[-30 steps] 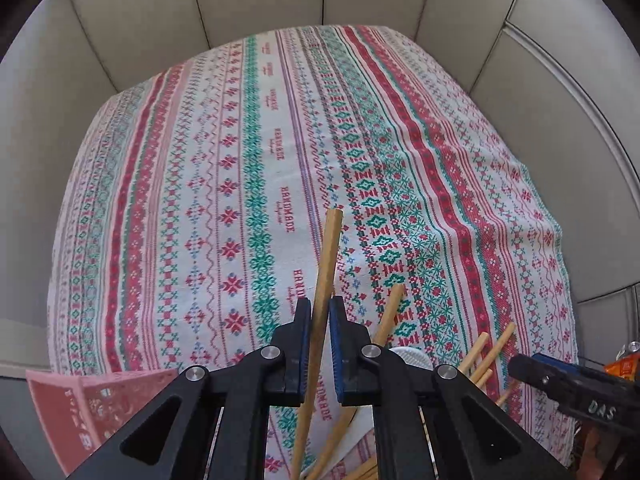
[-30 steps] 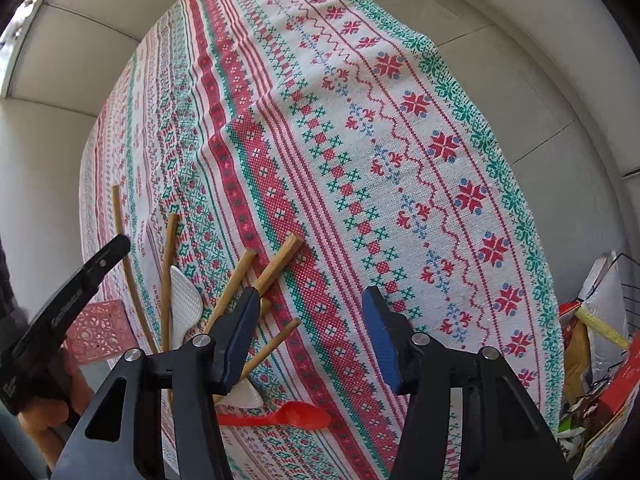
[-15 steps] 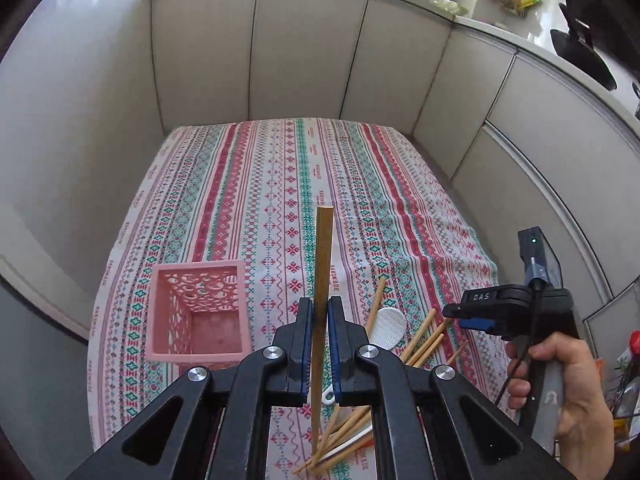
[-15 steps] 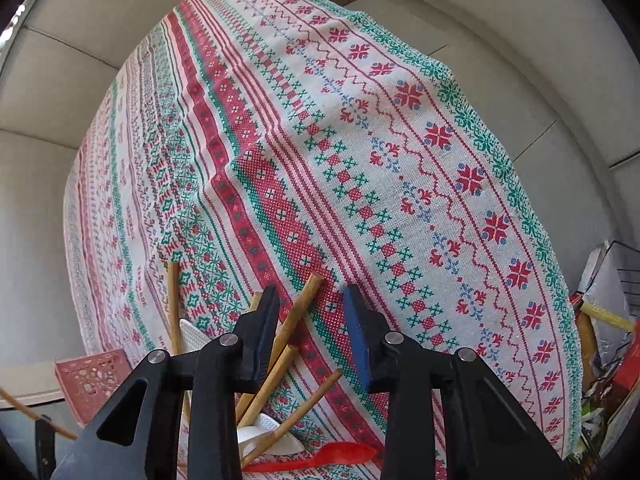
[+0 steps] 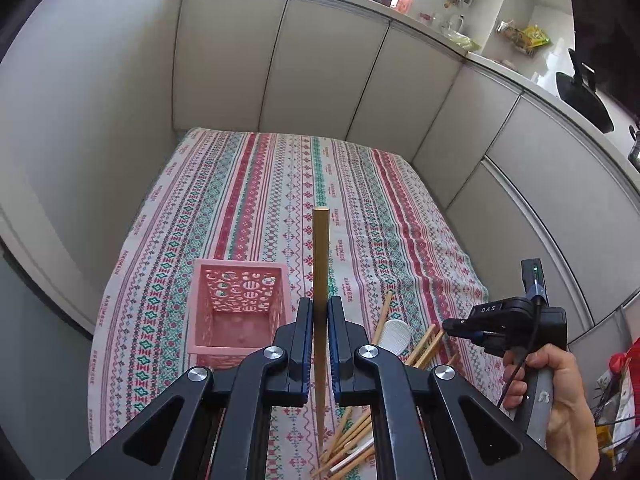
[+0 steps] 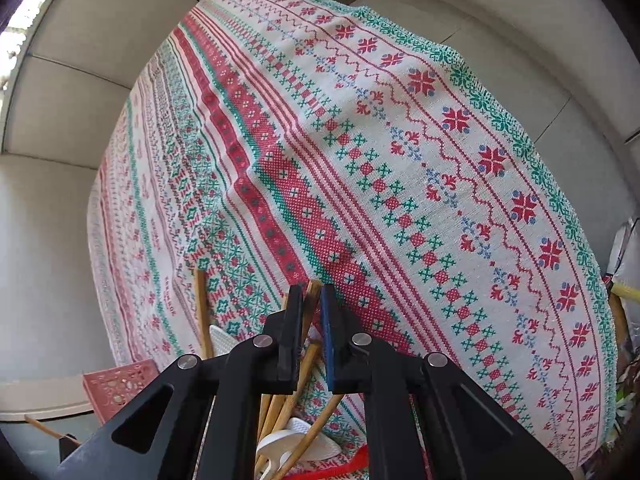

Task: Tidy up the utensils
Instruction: 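Lift the chopstick upright with the left gripper over the pink holder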

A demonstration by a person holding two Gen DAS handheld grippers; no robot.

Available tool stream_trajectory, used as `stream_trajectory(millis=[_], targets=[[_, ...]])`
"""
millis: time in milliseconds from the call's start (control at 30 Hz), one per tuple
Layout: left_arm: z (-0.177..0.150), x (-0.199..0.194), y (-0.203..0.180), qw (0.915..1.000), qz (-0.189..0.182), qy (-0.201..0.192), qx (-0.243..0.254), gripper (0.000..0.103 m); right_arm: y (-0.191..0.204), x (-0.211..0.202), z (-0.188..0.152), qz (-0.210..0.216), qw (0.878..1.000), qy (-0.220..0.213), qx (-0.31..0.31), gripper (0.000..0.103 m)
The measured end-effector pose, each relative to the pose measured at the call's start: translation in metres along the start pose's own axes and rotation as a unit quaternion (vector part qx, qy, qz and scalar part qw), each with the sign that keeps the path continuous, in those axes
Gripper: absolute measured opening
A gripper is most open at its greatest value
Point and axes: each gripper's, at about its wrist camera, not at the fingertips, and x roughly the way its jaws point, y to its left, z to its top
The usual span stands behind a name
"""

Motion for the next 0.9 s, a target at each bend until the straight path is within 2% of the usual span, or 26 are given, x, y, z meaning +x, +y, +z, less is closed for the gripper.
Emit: stream_trajectory(millis=[233, 433, 700, 900], targets=[[0.005, -0.039, 0.008, 0.9986, 0.0, -0.052, -0.003, 0.007, 0.025, -0.061, -0.018, 0.037, 0.996, -0.059, -0.061, 0.008], [0.008, -0.085, 0.014, 0.9927, 0.0, -0.12, -0.014, 0.007, 0.049, -0.124, -0.052, 0.06, 0.981, -0.135, -0.124, 0.007], [0.015, -0.127, 0.021, 0.9723, 0.027, -0.23, -0.035, 0.007, 0.078, -0.182, -0.09, 0.104, 0.955, -0.216, -0.177, 0.007], [0.022, -0.13, 0.025, 0.9597, 0.066, -0.271, -0.034, 0.007, 0.103, -0.209, -0.109, 0.145, 0.933, -0.26, -0.201, 0.007]])
